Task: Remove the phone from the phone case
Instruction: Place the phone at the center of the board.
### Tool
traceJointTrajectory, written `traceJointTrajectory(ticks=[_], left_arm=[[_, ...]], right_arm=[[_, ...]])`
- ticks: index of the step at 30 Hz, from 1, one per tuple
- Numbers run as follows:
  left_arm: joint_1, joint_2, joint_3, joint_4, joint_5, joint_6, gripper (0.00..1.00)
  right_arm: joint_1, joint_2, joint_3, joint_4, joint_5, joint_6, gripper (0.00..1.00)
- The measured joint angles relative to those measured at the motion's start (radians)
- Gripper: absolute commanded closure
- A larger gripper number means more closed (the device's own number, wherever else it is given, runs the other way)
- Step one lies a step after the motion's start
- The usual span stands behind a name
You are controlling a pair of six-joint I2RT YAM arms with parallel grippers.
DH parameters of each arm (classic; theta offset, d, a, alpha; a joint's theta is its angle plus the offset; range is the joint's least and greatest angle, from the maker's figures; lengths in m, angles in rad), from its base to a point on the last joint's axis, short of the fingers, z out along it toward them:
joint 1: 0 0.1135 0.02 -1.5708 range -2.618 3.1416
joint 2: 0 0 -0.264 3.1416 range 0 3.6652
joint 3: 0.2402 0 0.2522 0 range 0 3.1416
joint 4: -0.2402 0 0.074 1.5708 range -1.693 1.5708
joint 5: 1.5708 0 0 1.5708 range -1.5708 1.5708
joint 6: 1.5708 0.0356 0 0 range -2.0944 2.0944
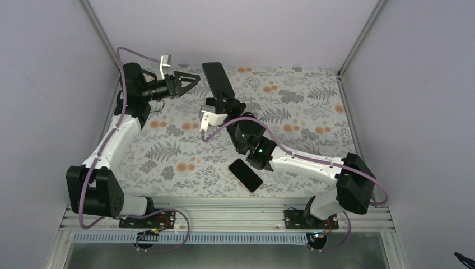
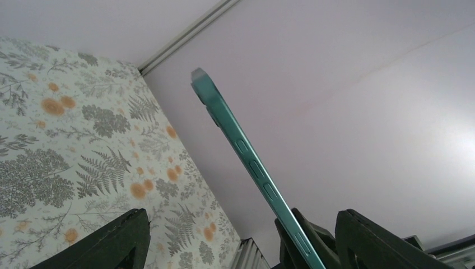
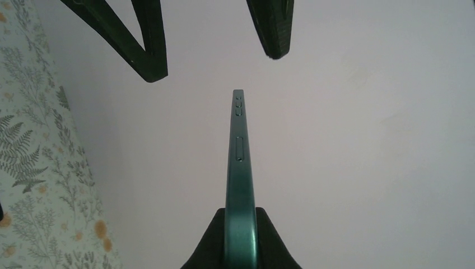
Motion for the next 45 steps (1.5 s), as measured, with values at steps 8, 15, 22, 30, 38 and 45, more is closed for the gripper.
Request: traceJointTrajectory(ticks=[8, 15, 22, 30, 38, 45], left_arm=[[-0.014, 0.014, -0.016, 0.018, 0.0, -0.035, 0.29], [-0.055, 0.033, -0.018, 0.034, 0.002, -0.05, 0.37], [-0.087, 0.054, -0.018, 0.043, 0.003, -0.054, 0.54], [-0.096, 0.084, -0.018, 0.05, 0.002, -0.062, 0.81], [-0.105, 0.1, -0.017, 0.045, 0.006, -0.076, 0.98], [-0.096, 0.103, -0.015, 0.013, -0.007, -0.048, 0.98]], right_arm=[[0.033, 0.004, -0.08, 0.16, 0.016, -0.128, 0.96], [0.05, 0.037, -0.124, 0.26, 0.02, -0.209, 0.96], [0.063, 0.055, -0.151, 0.316, 0.021, -0.261, 0.95], [0.064, 0.09, -0.192, 0.424, 0.021, -0.336, 0.91], [0.064, 0.133, -0.244, 0.509, 0.024, -0.399, 0.55], [0.07, 0.1, -0.245, 0.516, 0.029, -0.353, 0.11]])
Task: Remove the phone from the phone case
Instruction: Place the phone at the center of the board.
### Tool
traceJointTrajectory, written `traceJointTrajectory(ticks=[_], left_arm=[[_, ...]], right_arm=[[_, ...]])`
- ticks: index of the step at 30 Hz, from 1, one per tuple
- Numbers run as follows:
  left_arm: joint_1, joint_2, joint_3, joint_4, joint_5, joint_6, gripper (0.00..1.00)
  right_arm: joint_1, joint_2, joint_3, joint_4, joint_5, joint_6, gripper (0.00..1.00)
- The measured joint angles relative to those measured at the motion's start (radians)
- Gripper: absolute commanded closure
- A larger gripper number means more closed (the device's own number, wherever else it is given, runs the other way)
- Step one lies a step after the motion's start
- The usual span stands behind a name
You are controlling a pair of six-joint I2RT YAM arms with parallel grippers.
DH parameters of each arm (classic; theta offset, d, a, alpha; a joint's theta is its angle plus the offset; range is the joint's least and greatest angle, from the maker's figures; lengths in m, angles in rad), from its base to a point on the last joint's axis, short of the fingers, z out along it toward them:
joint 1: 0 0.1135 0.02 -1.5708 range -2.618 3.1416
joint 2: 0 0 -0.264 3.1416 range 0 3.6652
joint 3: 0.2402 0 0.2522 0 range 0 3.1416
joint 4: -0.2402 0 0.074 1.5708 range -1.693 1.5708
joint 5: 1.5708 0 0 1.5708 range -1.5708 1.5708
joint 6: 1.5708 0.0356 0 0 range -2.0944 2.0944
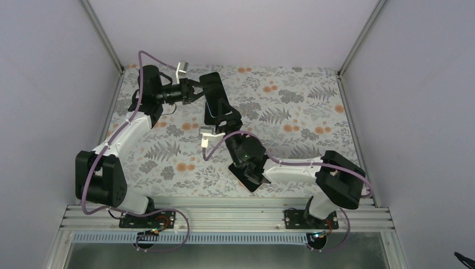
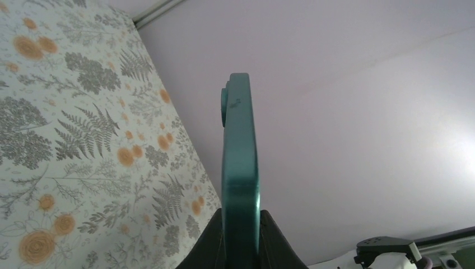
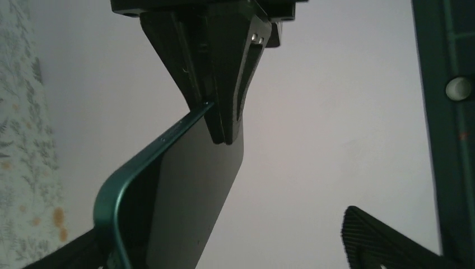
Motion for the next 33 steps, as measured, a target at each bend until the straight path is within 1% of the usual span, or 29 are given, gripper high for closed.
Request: traceJointTrajectory(ticks=[1, 3, 5, 7, 10, 13, 19, 23, 25, 29, 33], left_arm=[[0.002, 0.0, 0.003, -0.008, -0.001, 0.007, 0.98], [0.011, 0.0, 0.009, -0.017, -0.008, 0.026, 0.98], [0.022, -0.001, 0.011, -0.025, -0.016, 0.047, 0.98], [0.031, -0.002, 0.011, -0.032, -0.023, 0.063, 0.98], [0.038, -0.004, 0.011, -0.048, -0.039, 0.104, 0.98], [0.041, -0.009, 0.011, -0.078, -0.053, 0.15, 0.98], [0.046, -0.02, 0.011, -0.122, -0.057, 0.248, 0.98], [0.049, -0.027, 0.011, -0.145, -0.057, 0.305, 0.98], [0.049, -0.033, 0.011, -0.151, -0.057, 0.334, 0.98], [0.049, -0.046, 0.011, -0.17, -0.056, 0.385, 0.98], [0.049, -0.053, 0.011, -0.171, -0.042, 0.421, 0.98]], right_arm=[[0.0, -0.013, 0.0, -0.021, 0.0, 0.02, 0.05], [0.0, -0.052, 0.0, -0.097, -0.001, 0.074, 0.01], [0.001, -0.096, 0.004, -0.201, -0.002, 0.155, 0.0], [0.002, -0.134, 0.045, -0.364, -0.005, 0.279, 0.01], [0.002, -0.158, 0.154, -0.621, -0.035, 0.468, 0.01], [0.001, -0.181, 0.263, -0.854, -0.098, 0.639, 0.01], [-0.009, -0.218, 0.286, -1.093, -0.175, 0.812, 0.01], [-0.034, -0.218, 0.297, -1.252, -0.265, 0.911, 0.01], [-0.063, -0.218, 0.328, -1.331, -0.333, 0.971, 0.01], [-0.131, -0.218, 0.408, -1.415, -0.457, 1.09, 0.01], [-0.238, -0.22, 0.49, -1.483, -0.65, 1.209, 0.01]])
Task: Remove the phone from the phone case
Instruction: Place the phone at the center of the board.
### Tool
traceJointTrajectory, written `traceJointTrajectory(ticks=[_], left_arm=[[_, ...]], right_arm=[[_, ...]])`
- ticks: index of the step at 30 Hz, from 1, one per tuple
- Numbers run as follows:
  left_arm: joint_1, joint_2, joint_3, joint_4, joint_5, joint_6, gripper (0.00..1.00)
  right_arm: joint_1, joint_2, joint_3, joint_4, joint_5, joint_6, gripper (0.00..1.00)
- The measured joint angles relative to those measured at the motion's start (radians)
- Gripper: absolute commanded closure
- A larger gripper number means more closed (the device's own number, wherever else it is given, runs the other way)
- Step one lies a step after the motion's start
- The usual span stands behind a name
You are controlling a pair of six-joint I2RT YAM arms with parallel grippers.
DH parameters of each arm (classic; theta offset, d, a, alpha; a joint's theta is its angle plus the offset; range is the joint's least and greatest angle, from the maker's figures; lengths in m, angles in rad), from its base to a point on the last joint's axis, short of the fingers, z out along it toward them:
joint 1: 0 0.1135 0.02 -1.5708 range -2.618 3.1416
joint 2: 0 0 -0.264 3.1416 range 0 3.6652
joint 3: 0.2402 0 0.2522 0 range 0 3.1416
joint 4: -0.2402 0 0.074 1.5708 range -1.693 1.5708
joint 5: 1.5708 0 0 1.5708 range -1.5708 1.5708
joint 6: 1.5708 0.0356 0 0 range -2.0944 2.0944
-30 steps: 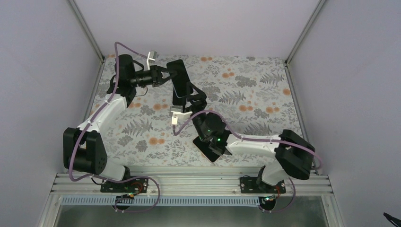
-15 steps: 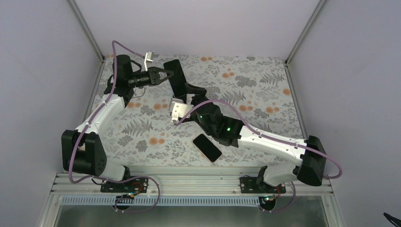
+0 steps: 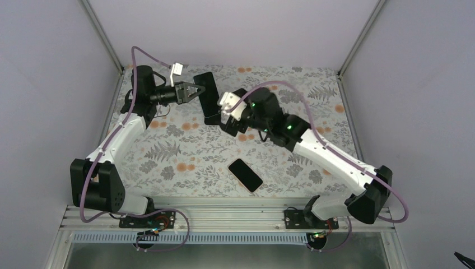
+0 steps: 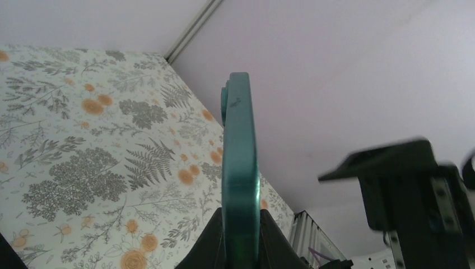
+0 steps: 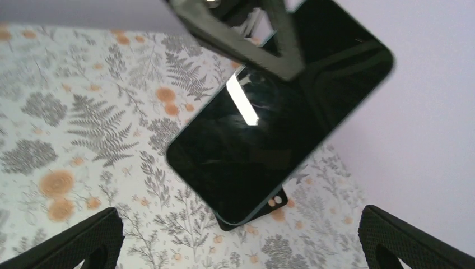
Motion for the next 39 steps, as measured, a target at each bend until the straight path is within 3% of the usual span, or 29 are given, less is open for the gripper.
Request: traceJointTrajectory(ticks=[5, 10, 16, 26, 39], left_arm=[[0.0, -0.017, -0.023, 0.037, 0.048, 0.012, 0.98], [-0.003, -0.029, -0.038, 0.082, 0.114, 0.016, 0.98], [-0.034, -0.034, -0.038, 0.102, 0.166, 0.034, 0.98], [-0.113, -0.029, -0.004, 0.04, 0.191, 0.121, 0.98], [-0.147, 0.0, 0.028, 0.001, 0.209, 0.156, 0.98]], right_arm=[[-0.166, -0.008, 0.048, -0.055, -0.279, 0.161, 0.01], [-0.316, 0.008, 0.074, -0.058, -0.586, 0.377, 0.08], [-0.397, 0.039, 0.053, -0.002, -0.839, 0.576, 0.28], [-0.399, 0.06, -0.017, 0.091, -1.01, 0.723, 0.44], [-0.401, 0.101, -0.019, 0.131, -1.046, 0.79, 0.96]])
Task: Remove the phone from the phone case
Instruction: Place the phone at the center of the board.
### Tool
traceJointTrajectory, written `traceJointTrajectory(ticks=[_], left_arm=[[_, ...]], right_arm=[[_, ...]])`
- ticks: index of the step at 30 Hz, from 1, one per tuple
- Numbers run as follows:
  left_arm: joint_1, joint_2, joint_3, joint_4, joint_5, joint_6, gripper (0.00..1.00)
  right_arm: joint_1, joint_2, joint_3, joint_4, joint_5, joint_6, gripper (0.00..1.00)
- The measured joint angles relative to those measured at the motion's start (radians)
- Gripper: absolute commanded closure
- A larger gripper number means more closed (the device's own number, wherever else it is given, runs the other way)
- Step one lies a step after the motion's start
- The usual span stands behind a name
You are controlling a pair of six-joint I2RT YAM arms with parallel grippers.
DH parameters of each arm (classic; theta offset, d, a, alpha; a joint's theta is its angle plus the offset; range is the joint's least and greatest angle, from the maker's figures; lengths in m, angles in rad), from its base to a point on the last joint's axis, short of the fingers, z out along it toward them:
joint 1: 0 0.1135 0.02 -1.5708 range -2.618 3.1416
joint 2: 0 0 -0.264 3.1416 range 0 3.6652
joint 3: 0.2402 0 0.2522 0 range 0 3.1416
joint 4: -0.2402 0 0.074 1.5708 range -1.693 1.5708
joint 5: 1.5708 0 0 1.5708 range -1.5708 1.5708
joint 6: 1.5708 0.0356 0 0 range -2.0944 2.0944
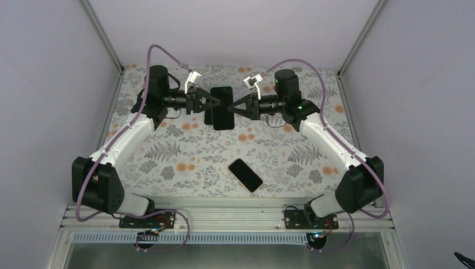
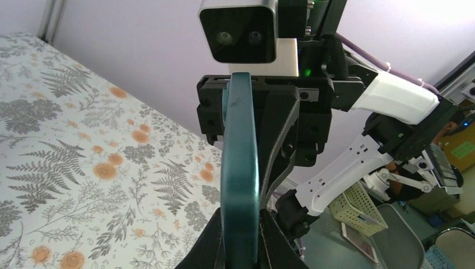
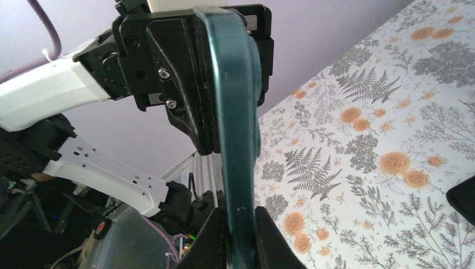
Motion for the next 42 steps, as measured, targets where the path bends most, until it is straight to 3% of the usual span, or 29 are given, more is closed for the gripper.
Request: traceJointTrajectory(ticks=[2, 8, 12, 22, 34, 42], left_arm=[[-0.002, 0.006, 0.007, -0.005, 0.002, 0.001, 0.95], [-0.004, 0.019, 0.021, -0.026, -0.019, 0.025, 0.36], [-0.004, 0.022, 0.031, -0.051, -0.063, 0.054, 0.18], [0.013, 0.023, 0.037, -0.108, -0.17, 0.101, 0.03], [0.028, 0.074, 0.064, -0.134, -0.226, 0.128, 0.02], [0.028, 0.121, 0.069, -0.135, -0.24, 0.121, 0.01]], right_arm=[[-0.005, 0.004, 0.0, 0.006, -0.014, -0.004, 0.97], [-0.011, 0.01, 0.0, 0.008, -0.024, 0.002, 0.97], [-0.028, 0.039, -0.001, 0.006, -0.023, 0.013, 0.97], [-0.117, 0.137, -0.011, 0.016, -0.055, 0.021, 0.96], [-0.209, 0.483, 0.137, -0.157, 0.0, -0.007, 0.96], [-0.255, 0.616, 0.266, -0.238, -0.021, -0.01, 0.96]])
